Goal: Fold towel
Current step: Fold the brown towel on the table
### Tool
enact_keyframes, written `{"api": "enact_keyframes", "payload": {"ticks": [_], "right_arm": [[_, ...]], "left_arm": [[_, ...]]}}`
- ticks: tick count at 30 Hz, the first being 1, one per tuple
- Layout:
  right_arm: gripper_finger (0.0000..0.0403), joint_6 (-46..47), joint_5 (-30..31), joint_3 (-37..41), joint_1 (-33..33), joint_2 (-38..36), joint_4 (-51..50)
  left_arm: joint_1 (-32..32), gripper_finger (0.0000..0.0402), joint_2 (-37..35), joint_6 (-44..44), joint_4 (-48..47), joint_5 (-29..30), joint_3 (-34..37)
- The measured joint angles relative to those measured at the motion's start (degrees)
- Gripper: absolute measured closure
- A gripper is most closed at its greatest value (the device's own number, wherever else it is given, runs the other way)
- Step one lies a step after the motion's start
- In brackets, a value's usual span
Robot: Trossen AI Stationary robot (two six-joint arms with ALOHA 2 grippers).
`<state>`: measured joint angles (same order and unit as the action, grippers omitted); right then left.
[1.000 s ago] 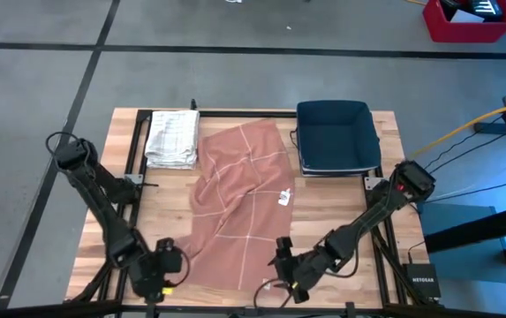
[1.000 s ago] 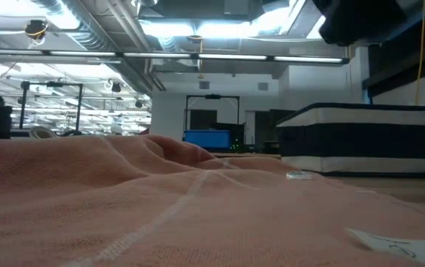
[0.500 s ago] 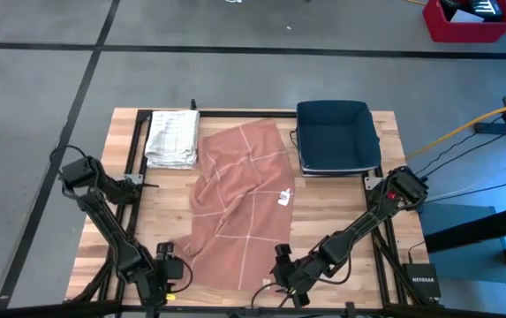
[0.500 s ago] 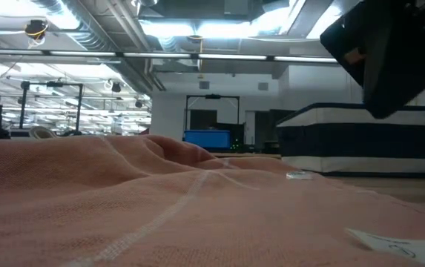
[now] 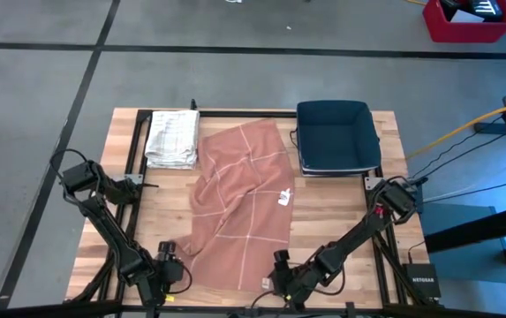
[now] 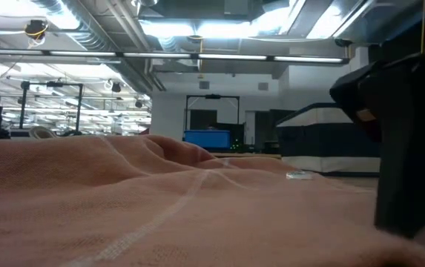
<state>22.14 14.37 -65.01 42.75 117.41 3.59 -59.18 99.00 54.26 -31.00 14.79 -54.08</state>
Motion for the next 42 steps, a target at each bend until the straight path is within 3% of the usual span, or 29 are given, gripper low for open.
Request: {"api": "enact_keyframes", "payload": {"ticks": [5,15,20,29,42], "right_arm": [[0.0151,0.3,3.5,-0.1,0.1,1.0,0.2],[0.016,4.1,4.3,-0.2,0.1,0.9,-3.8],[0.0219,4.9,5.4,-0.2,0.0,0.9,-5.4],[0.0388,4.5,6.9,-0.1,0.0,0.6,-8.7],[0.0394,5.5,11.6,0.3,0.0,-10.3,-22.9]], "left_arm": [[0.0,0.02,0.0,0.6,0.0,0.4,0.0],[0.0,0.0223,0.0,4.5,0.1,0.7,0.1],[0.0,0.0267,0.1,4.0,0.2,0.8,0.1],[0.7,0.0386,0.0,4.1,0.0,2.2,0.1],[3.8,0.0399,-5.8,5.7,-4.5,3.9,-4.0]]}}
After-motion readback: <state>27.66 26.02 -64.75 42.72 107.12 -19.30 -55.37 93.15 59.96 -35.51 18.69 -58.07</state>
